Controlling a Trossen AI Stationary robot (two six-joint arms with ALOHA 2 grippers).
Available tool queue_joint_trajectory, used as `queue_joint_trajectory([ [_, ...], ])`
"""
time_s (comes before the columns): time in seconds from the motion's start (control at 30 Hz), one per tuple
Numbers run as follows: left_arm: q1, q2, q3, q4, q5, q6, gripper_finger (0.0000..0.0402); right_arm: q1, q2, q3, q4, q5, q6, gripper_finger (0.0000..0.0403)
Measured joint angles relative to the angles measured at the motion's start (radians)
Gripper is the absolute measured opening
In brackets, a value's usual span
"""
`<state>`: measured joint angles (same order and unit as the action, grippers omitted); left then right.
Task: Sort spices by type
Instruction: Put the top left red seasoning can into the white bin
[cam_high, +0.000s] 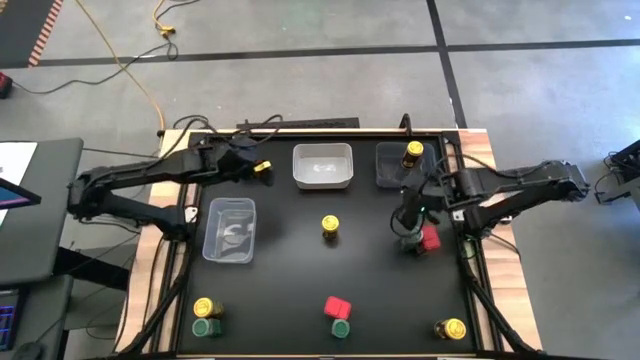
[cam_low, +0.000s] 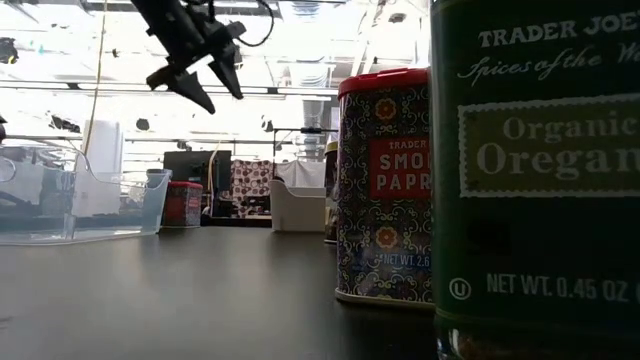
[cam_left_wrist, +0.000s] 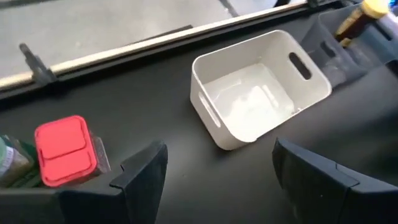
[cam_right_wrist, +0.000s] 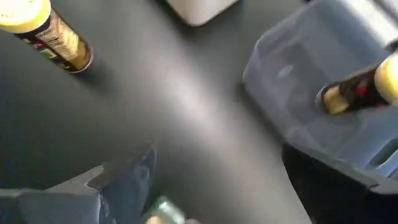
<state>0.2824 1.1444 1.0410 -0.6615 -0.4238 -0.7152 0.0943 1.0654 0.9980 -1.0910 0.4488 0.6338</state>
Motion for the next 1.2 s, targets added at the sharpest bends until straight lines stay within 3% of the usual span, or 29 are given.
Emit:
queue_joint_trajectory([
  [0.2, 0.032, 0.049, 0.002, -0.002, -0.001, -0.156, 0.0279, -0.176, -0.172, -0.117, 0.140, -0.084, -0.225, 0.0374],
  [0.37, 0.068, 0.081, 0.002, -0.006, 0.009, -0.236, 0.0279, -0.346, -0.290, -0.237, 0.348, -0.285, -0.342, 0.0374],
  [0.57, 0.115, 0.141, 0.002, -0.016, 0.060, -0.270, 0.0279, -0.471, -0.285, -0.307, 0.458, -0.499, -0.430, 0.0374],
  [0.9, 0.187, 0.233, 0.147, -0.236, 0.071, -0.203, 0.0279, -0.530, -0.203, -0.311, 0.500, -0.534, -0.429, 0.0374],
  [1.1, 0.254, 0.326, 0.245, -0.388, 0.068, -0.138, 0.0279, -0.529, -0.211, -0.311, 0.529, -0.534, -0.340, 0.0374],
  [1.2, 0.277, 0.363, 0.254, -0.386, 0.068, -0.075, 0.0279, -0.529, -0.233, -0.301, 0.534, -0.534, -0.335, 0.0374],
])
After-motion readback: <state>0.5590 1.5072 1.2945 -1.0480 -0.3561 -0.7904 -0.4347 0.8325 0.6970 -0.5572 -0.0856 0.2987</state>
